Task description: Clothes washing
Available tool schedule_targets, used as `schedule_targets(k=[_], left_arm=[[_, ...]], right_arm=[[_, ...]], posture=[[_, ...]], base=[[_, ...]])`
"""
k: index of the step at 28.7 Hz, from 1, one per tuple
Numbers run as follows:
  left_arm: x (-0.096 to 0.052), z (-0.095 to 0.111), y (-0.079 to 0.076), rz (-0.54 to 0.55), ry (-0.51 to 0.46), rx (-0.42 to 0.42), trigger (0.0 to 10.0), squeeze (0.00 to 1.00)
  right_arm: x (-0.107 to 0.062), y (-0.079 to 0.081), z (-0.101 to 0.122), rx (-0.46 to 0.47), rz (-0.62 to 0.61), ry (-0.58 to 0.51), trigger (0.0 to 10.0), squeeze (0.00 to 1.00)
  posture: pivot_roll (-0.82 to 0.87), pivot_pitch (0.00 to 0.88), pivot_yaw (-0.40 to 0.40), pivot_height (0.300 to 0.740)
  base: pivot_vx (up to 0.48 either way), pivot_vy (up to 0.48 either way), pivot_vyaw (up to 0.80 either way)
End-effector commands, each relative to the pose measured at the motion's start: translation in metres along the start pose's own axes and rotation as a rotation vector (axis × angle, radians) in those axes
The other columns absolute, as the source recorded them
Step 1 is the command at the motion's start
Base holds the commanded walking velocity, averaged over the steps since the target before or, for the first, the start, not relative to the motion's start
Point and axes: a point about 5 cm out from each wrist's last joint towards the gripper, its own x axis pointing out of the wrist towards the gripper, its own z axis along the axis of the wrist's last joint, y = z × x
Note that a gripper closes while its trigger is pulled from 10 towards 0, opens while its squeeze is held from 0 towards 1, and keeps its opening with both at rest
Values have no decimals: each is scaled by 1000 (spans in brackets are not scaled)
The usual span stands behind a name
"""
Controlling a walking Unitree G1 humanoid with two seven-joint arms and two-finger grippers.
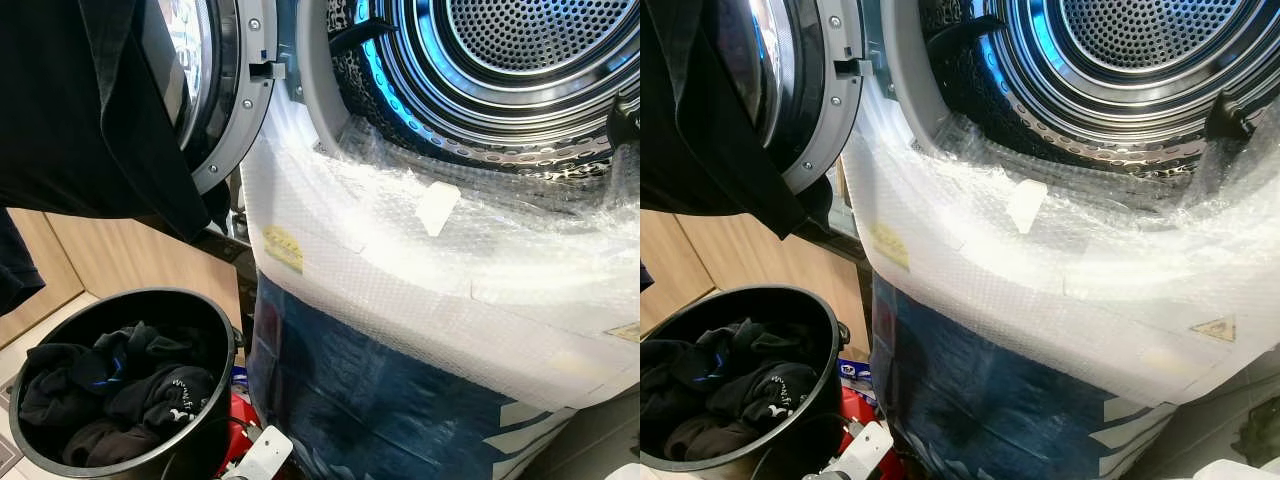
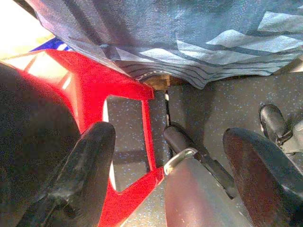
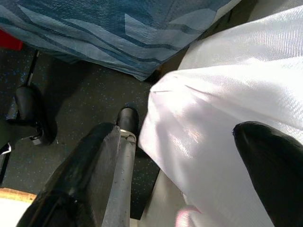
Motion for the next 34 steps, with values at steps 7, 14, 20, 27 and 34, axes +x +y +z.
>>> schedule_targets(k=[7,14,20,27,34], left_arm=[[0,16,-54,-367,-59,82,10000,0],[-1,38,-74,-457,-119,30,10000,0],[-1,48,-78,-484,-150,-21,10000,0],[-2,52,-75,-504,-167,39,10000,0],[-8,116,-40,-376,-459,176,10000,0]], right_arm=[[-2,-1,7,235,25,-236,10000,0],[-3,10,7,111,61,-232,10000,0],[-3,8,10,110,57,-254,10000,0],[-3,11,10,93,61,-271,10000,0],[-3,17,-2,63,77,-248,10000,0]], posture=[[-105,0,5,740],[-108,0,-6,740],[-98,0,-14,740],[-101,0,3,740],[-44,11,41,740]], base=[[0,0,0],[0,0,0],[0,0,0],[0,0,0],[0,0,0]])
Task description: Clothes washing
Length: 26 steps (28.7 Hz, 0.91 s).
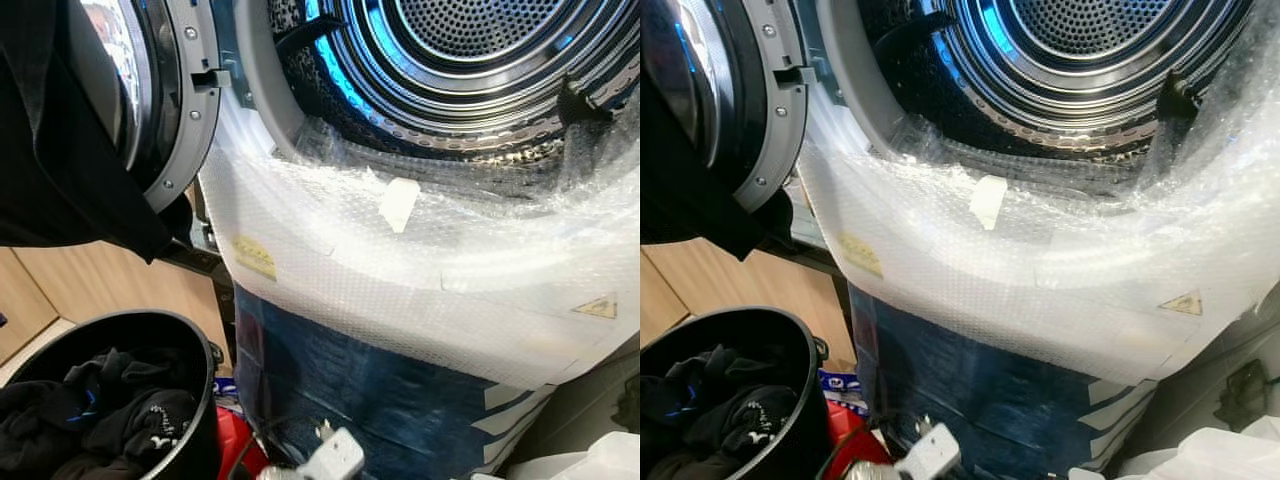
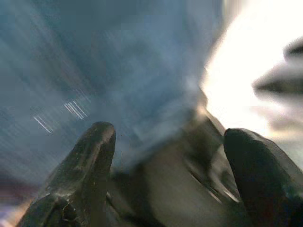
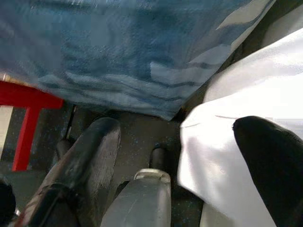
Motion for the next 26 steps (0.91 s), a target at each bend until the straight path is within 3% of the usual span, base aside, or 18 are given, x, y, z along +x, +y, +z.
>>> schedule_targets(k=[1,2,3,6,7,9,12,18,21,22,23,26], left_arm=[[-1,16,9,32,-62,35,10000,0],[-1,16,9,32,-62,35,10000,0],[-4,31,15,46,-143,24,10000,0],[-17,71,18,59,-295,206,10000,0],[-23,87,20,85,-356,210,10000,0],[-28,94,22,109,-380,220,10000,0],[-48,105,32,224,-425,227,10000,0],[-96,103,50,475,-455,196,10000,0],[-127,91,65,678,-432,115,10000,0],[-145,83,76,798,-427,74,10000,0],[-145,83,76,798,-427,74,10000,0],[-164,75,90,928,-418,-44,10000,0]], right_arm=[[-2,1,-7,-9,6,12,10000,0],[-2,1,-7,-9,6,12,10000,0],[-2,3,-9,-8,11,15,10000,0],[-3,8,-12,-20,29,23,10000,0],[-3,8,-12,-19,27,25,10000,0],[-3,8,-12,-22,27,26,10000,0],[-2,9,-10,-34,30,17,10000,0],[-2,6,-10,-44,28,18,10000,0],[-3,4,-12,-59,30,26,10000,0],[-3,4,-12,-68,33,29,10000,0],[-3,4,-12,-68,33,29,10000,0],[-2,4,-11,-85,42,29,10000,0]], posture=[[-44,11,41,740],[-44,11,41,740],[-34,17,47,740],[-4,27,46,740],[-3,27,51,740],[-7,29,54,740],[-16,34,56,740],[5,43,46,740],[23,44,36,740],[39,46,27,740],[39,46,27,740],[52,50,21,740]], base=[[0,0,0],[0,0,0],[0,0,0],[0,0,0],[0,0,0],[0,0,0],[0,0,0],[0,0,0],[0,0,0],[0,0,0],[0,0,0],[0,0,0]])
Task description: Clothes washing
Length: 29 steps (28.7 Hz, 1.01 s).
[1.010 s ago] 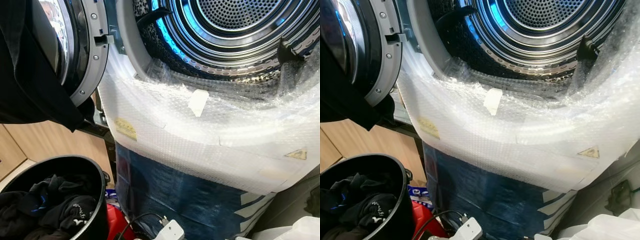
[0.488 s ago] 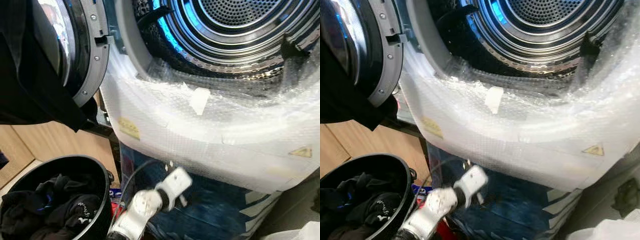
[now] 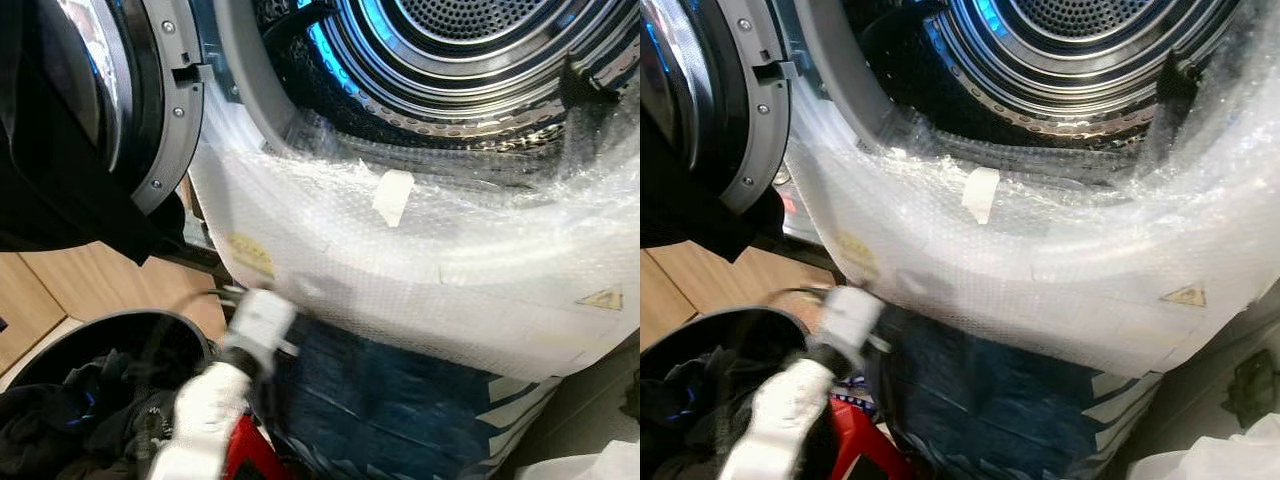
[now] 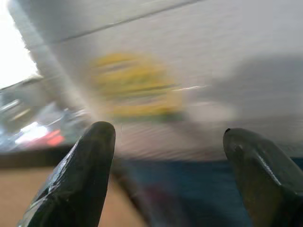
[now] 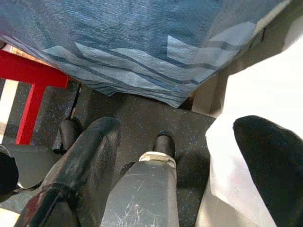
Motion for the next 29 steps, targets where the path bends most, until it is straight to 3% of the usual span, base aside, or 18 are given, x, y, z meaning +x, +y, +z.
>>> schedule_targets(k=[1,2,3,5,7,9,10,14,15,16,19,27,28,29], left_arm=[[-3,-1,19,106,40,-40,10000,0],[-3,-8,36,176,98,-57,10000,0],[-3,-8,36,176,98,-57,10000,0],[-6,-27,53,235,239,-75,10000,0],[-7,-37,60,264,302,-86,10000,0],[-8,-44,71,322,334,-128,10000,0],[-9,-49,89,405,360,-212,10000,0],[-12,-56,104,478,399,-259,10000,0],[-15,-58,111,524,407,-304,10000,992],[-15,-59,113,529,409,-317,10000,1000],[-16,-57,122,557,413,-276,10000,1000],[-24,-65,131,544,477,-278,10000,1000],[-26,-66,135,544,480,-265,10000,455],[-27,-66,136,551,484,-262,10000,0]], right_arm=[[0,1,-2,-19,11,16,10000,0],[1,1,1,-18,11,9,10000,0],[1,1,1,-18,11,9,10000,0],[2,3,5,-17,15,0,10000,0],[2,4,5,-17,17,0,10000,0],[2,5,5,-16,19,-1,10000,0],[2,6,5,-22,24,-1,10000,0],[2,6,4,-24,25,0,10000,0],[1,5,4,-27,24,0,10000,0],[1,5,4,-27,24,0,10000,0],[1,2,4,-27,18,0,10000,0],[2,2,8,-25,26,-11,10000,0],[2,3,9,-15,29,-19,10000,0],[2,3,9,-25,30,-16,10000,0]], posture=[[53,49,22,740],[52,45,22,740],[52,45,22,740],[50,43,23,740],[45,41,22,740],[44,38,20,740],[42,38,18,740],[37,35,13,740],[34,36,12,740],[34,35,10,740],[36,34,7,740],[35,35,6,740],[35,36,4,740],[35,36,4,740]], base=[[0,0,0],[0,0,0],[0,0,0],[0,0,0],[0,0,0],[0,0,0],[0,0,0],[0,0,0],[0,0,0],[0,0,0],[0,0,0],[0,0,0],[0,0,0],[0,0,0]])
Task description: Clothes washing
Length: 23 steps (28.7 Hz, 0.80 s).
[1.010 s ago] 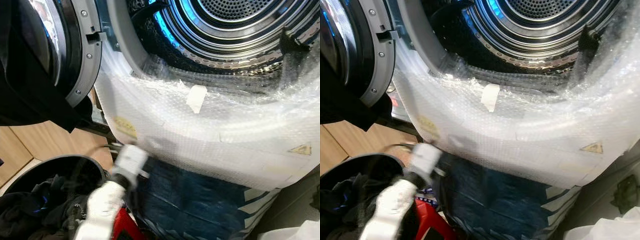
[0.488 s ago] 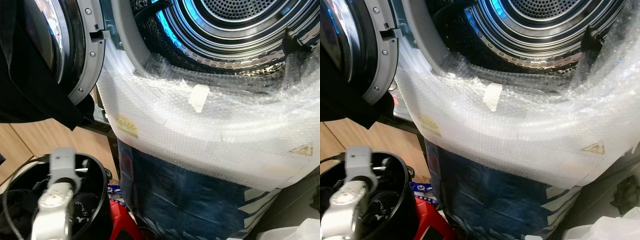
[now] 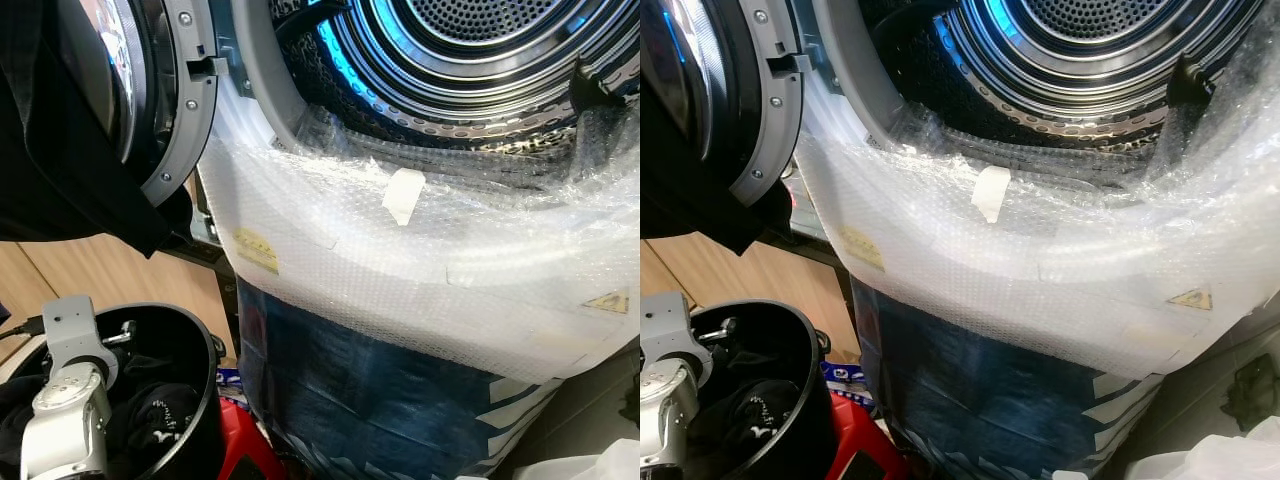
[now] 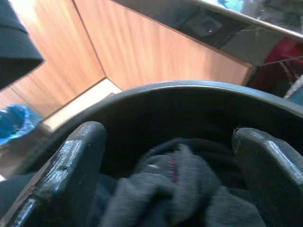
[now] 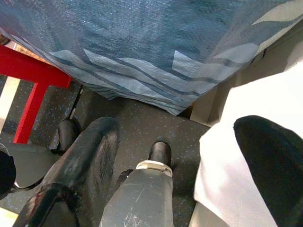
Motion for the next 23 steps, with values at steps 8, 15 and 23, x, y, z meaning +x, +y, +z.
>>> schedule_targets(k=[8,15,23], left_arm=[[1,-10,6,24,68,15,10000,0],[4,-17,0,-3,93,14,10000,0],[0,-24,-8,-54,108,23,7373,0]], right_arm=[[-1,3,-6,-5,6,26,10000,0],[-1,3,-5,-24,11,27,10000,0],[-1,1,-5,-42,11,30,10000,0]], posture=[[40,40,3,740],[38,42,-2,740],[20,32,-4,740]], base=[[0,0,0],[0,0,0],[0,0,0]])
